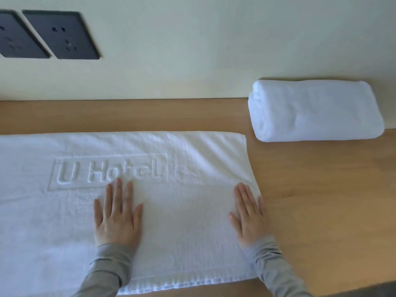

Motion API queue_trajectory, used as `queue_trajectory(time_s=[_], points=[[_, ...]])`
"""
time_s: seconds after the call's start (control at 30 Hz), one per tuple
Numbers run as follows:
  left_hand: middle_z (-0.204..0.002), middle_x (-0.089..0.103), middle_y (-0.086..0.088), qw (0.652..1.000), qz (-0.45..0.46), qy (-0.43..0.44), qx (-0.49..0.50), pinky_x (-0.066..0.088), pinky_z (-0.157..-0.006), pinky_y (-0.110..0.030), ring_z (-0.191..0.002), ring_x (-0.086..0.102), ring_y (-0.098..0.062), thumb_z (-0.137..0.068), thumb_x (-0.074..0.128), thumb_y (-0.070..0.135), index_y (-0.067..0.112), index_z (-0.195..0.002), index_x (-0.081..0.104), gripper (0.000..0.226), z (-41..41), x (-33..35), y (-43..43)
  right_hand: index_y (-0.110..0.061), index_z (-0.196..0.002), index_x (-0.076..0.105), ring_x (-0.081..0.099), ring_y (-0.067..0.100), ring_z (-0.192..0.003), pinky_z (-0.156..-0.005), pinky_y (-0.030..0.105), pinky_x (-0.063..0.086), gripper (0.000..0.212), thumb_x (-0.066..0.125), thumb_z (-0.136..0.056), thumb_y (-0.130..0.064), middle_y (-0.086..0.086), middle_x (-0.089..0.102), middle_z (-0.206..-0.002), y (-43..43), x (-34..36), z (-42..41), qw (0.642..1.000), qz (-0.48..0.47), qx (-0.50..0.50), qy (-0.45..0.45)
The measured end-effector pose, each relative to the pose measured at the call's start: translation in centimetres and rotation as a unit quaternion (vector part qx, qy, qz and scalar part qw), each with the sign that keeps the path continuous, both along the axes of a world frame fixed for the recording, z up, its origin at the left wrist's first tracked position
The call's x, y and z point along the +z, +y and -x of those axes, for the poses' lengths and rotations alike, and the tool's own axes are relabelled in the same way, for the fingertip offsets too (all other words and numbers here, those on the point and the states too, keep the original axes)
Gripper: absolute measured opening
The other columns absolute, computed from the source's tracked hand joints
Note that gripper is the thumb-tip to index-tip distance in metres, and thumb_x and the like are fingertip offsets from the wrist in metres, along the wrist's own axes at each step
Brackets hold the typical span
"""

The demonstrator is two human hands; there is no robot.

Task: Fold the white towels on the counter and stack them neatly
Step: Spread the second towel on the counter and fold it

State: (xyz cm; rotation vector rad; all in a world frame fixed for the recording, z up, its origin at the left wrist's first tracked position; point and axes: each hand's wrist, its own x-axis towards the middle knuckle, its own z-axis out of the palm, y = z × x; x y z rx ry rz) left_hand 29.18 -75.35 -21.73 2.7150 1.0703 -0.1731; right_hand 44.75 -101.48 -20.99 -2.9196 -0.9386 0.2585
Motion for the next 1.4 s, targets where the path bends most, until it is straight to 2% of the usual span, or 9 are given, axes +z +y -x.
queue_trajectory(time_s=[0.13,0.3,0.43,0.57,0.7,0.83,0.97,1.13,1.4], points=[[-0.158,-0.003,0.001,1.0,0.004,0.001,-0.001,0.0,-0.119,-0.046,-0.146,-0.002,-0.019,-0.089,-0.003,0.053,0.022,-0.15,0.003,0.069,-0.2,0.3,0.0,0.005,-0.14,0.033,0.003,0.02,-0.144,-0.115,0.042,0.006,0.068,0.005,-0.099,-0.042,0.021,0.03,-0.148,4.0,1.3,0.8,0.994,-0.088,-0.065,-0.026],[-0.157,0.012,-0.003,1.0,0.008,-0.005,-0.006,0.008,-0.117,-0.05,-0.145,0.01,-0.022,-0.09,-0.009,0.054,0.018,-0.148,0.017,0.074,-0.5,0.8,0.1,-0.006,-0.142,0.037,0.022,0.025,-0.143,-0.114,0.046,0.024,0.054,0.028,-0.097,-0.035,0.009,0.031,-0.152,14.4,0.5,4.7,0.951,-0.117,0.285,-0.008],[-0.156,0.017,-0.003,1.0,0.013,-0.004,-0.001,0.012,-0.116,-0.051,-0.144,0.016,-0.022,-0.091,-0.005,0.054,0.018,-0.148,0.021,0.072,-0.5,1.0,0.2,-0.012,-0.143,0.036,0.02,0.019,-0.143,-0.115,0.048,0.022,0.055,0.031,-0.095,-0.039,0.002,0.031,-0.152,15.5,-0.5,0.3,0.928,-0.03,0.372,-0.002],[-0.157,0.014,-0.001,1.0,0.011,-0.003,-0.001,0.011,-0.117,-0.05,-0.145,0.014,-0.02,-0.093,0.003,0.052,0.02,-0.149,0.018,0.066,-0.3,0.6,0.3,-0.008,-0.145,0.031,0.025,0.025,-0.142,-0.115,0.046,0.022,0.058,0.025,-0.094,-0.037,0.007,0.027,-0.153,11.8,-0.6,-8.8,0.968,0.007,0.248,-0.028],[-0.157,0.017,-0.002,1.0,0.01,-0.003,-0.003,0.014,-0.116,-0.052,-0.144,0.015,-0.021,-0.093,0.002,0.052,0.019,-0.149,0.02,0.067,-0.3,0.1,0.4,-0.012,-0.149,0.004,-0.002,0.014,-0.146,-0.117,0.027,-0.005,0.061,0.017,-0.098,-0.042,0.002,-0.002,-0.158,7.5,-1.3,-16.4,0.997,0.005,0.075,0.017],[-0.156,0.019,-0.003,1.0,0.01,-0.009,-0.001,0.013,-0.116,-0.052,-0.144,0.018,-0.022,-0.094,0.005,0.051,0.019,-0.148,0.023,0.066,-0.3,0.0,0.4,-0.008,-0.149,-0.004,-0.01,0.016,-0.146,-0.117,0.031,-0.011,0.062,0.017,-0.099,-0.04,0.006,-0.009,-0.158,7.8,-1.1,-16.7,0.998,0.06,-0.011,0.009],[-0.158,0.015,-0.002,1.0,0.003,-0.01,-0.003,0.008,-0.117,-0.049,-0.145,0.014,-0.021,-0.093,0.01,0.049,0.02,-0.149,0.02,0.064,-0.1,0.0,0.4,0.001,-0.146,0.016,0.006,0.029,-0.145,-0.118,0.041,-0.004,0.063,0.017,-0.095,-0.036,0.016,0.01,-0.156,10.0,1.1,-8.5,0.997,-0.041,0.004,-0.059],[-0.159,0.009,0.001,1.0,-0.003,-0.005,0.0,0.004,-0.118,-0.047,-0.146,0.007,-0.018,-0.092,0.011,0.05,0.022,-0.15,0.015,0.064,-0.1,-0.1,0.3,-0.003,-0.141,0.036,0.021,0.024,-0.143,-0.109,0.046,0.023,0.058,0.025,-0.096,-0.037,0.011,0.033,-0.151,8.1,-0.6,5.4,0.986,-0.054,0.157,-0.001],[-0.158,0.009,-0.001,1.0,0.001,-0.006,0.0,0.003,-0.118,-0.047,-0.145,0.005,-0.018,-0.091,0.008,0.049,0.02,-0.149,0.013,0.065,-0.2,0.0,0.2,0.004,-0.134,0.044,0.024,0.02,-0.141,-0.11,0.039,0.027,0.058,0.017,-0.1,-0.034,0.009,0.032,-0.151,-2.6,-0.4,5.8,0.998,-0.058,0.03,0.017]])
